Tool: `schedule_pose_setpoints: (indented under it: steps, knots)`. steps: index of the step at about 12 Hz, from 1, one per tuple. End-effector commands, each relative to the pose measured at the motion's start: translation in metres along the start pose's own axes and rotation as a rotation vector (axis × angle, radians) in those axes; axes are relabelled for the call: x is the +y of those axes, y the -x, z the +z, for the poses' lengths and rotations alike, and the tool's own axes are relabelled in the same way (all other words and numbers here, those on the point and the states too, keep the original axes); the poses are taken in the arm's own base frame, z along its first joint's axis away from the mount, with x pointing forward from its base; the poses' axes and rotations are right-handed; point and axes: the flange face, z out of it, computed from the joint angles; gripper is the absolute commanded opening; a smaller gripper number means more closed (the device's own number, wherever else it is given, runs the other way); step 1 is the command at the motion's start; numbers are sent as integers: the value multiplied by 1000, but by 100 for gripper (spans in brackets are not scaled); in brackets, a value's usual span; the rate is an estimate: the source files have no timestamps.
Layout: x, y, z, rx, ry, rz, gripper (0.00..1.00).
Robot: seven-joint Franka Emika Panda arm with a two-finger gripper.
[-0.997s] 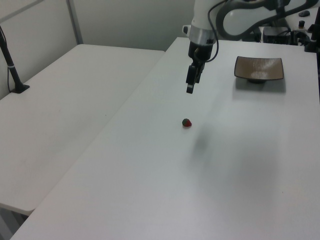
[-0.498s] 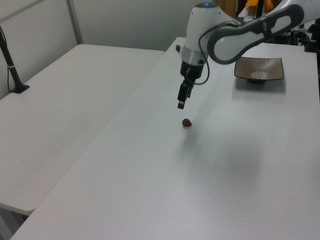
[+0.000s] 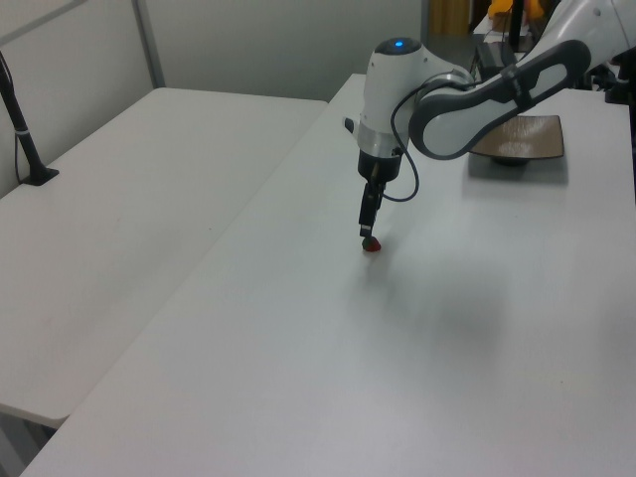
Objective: Strawberries on a ceramic plate
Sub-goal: 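Lower the open gripper around the strawberry, then close the gripper on the strawberry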
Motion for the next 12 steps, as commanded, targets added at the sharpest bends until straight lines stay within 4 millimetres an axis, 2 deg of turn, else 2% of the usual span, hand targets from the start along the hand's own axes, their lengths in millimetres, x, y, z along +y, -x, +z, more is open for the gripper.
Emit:
schedule_pose_setpoints:
  steps: [1, 8, 10, 12]
  knots:
    - [-2, -2, 17, -8, 12, -34, 100]
    - [-4, -3, 32, 7, 5, -32, 100]
    - [-4, -3, 32, 11, -1, -29, 79]
    - [-4, -3, 32, 10, -5, -26, 42]
